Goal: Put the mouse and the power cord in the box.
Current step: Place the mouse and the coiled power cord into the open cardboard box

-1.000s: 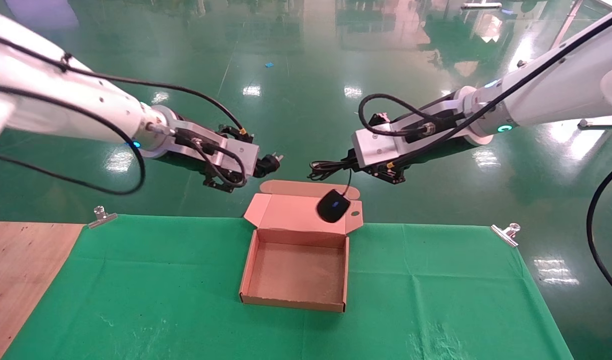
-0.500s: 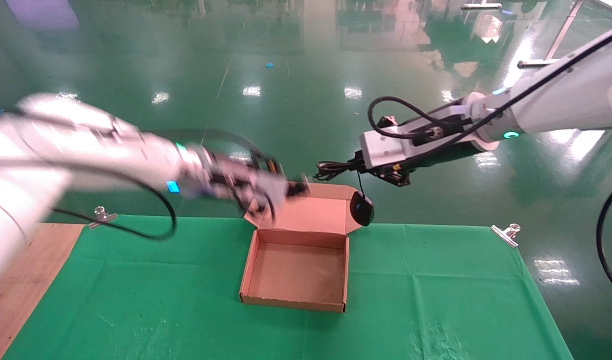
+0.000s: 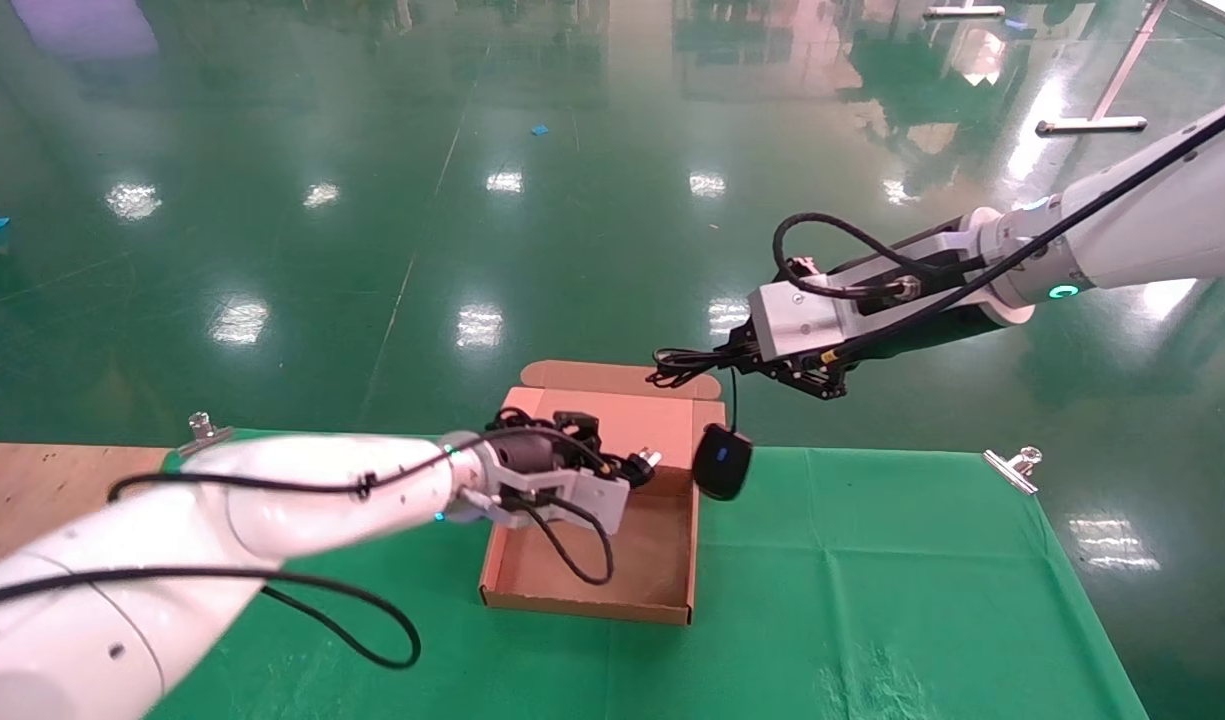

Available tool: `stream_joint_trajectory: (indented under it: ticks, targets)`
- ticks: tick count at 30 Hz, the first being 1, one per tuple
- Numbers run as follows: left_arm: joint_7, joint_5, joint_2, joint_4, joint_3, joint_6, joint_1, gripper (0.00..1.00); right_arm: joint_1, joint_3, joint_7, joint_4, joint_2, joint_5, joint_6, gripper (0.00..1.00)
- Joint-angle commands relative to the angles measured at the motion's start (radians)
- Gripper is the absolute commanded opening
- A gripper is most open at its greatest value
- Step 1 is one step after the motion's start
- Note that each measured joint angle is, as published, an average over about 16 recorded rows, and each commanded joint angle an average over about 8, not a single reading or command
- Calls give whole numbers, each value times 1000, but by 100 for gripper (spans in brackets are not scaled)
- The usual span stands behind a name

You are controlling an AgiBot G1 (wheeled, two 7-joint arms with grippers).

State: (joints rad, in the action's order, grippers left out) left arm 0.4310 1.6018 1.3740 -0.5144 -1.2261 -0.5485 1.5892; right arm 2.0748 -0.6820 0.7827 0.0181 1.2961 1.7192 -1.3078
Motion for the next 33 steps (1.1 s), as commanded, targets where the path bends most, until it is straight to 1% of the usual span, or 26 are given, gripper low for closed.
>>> stream_joint_trajectory:
  ticks: [1, 2, 3, 9, 10, 11, 17, 21, 27, 33]
  targets:
    - [-33, 5, 0, -15, -30, 36, -18, 36, -1, 1, 3, -4, -2, -1, 0, 0]
    - [-45, 3, 0, -19, -42, 40, -23, 38, -3, 1, 5, -5, -2, -1, 3, 0]
    - [-56, -1, 0, -23, -53, 42, -27, 43, -5, 1, 6, -6, -3, -1, 7, 0]
    - [-112, -51, -2, -34, -90, 44, -40, 90, -16, 1, 12, -11, -5, -1, 42, 0]
    - [-117, -61, -3, -35, -93, 44, -41, 97, -18, 1, 12, -11, -5, -1, 51, 0]
    - [-120, -70, -3, -35, -97, 44, -40, 100, -20, 1, 13, -11, -5, -1, 59, 0]
    - [-119, -107, -3, -32, -122, 47, -34, 100, -32, 3, 13, -14, -4, -3, 112, 0]
    - [-114, -127, -3, -30, -139, 52, -30, 100, -38, 4, 13, -15, -4, -6, 129, 0]
    - [-108, -153, -3, -27, -161, 59, -26, 100, -43, 6, 14, -17, -7, -8, 130, 0]
    - [-102, -177, -3, -25, -180, 65, -22, 100, -42, 8, 15, -18, -9, -11, 110, 0]
